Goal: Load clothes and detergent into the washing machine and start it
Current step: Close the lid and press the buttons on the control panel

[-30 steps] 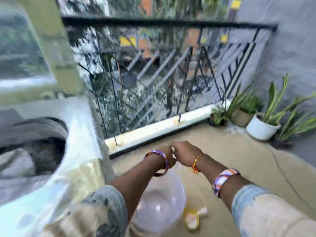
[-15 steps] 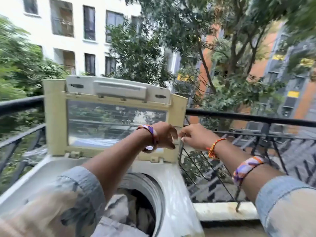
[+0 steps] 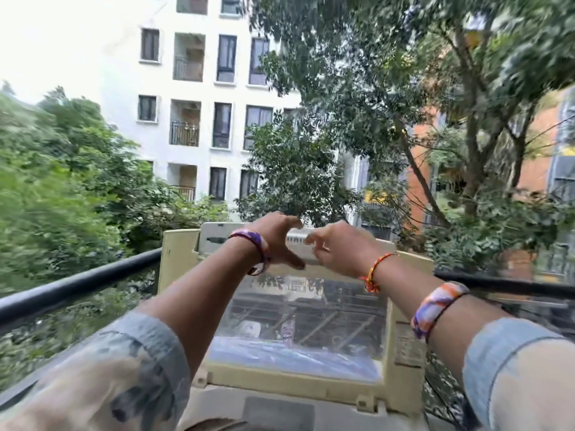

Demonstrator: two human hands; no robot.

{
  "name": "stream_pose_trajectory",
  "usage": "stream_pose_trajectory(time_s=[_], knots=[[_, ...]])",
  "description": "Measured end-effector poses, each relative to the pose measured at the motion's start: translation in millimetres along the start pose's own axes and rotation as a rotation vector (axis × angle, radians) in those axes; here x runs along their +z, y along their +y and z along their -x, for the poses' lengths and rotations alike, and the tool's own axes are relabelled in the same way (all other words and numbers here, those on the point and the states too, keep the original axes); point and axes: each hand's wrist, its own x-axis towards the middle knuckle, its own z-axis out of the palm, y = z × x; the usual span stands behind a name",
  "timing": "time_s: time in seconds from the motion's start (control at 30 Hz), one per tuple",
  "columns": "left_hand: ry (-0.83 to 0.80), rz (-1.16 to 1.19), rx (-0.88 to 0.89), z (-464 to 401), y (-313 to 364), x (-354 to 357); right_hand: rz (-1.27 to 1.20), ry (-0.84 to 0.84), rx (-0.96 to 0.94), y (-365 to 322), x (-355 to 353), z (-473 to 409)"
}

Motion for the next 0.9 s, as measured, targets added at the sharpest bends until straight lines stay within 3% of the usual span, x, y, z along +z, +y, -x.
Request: stream_pose_trajectory(time_s=[0.17, 0.33, 0.43, 0.6, 0.9], knots=[[-0.096, -0.119, -0.049, -43, -10, 2, 0.054, 0.067, -0.009, 3, 4, -41], [-0.299, -0.201, -0.126, -60, -11, 12, 0.005, -0.196, 0.136, 16, 18, -73], [-0.252, -0.245, -0.115, -63, -13, 24, 0.017, -0.289, 0.14, 22, 28, -71], [-0.174, -0.293, -0.082, -57, -13, 27, 0.099, -0.205, 0.16, 20, 34, -64], [-0.123, -0.322, -0.101, -31, -4, 20, 0.21, -0.211, 0.135, 2, 12, -40]])
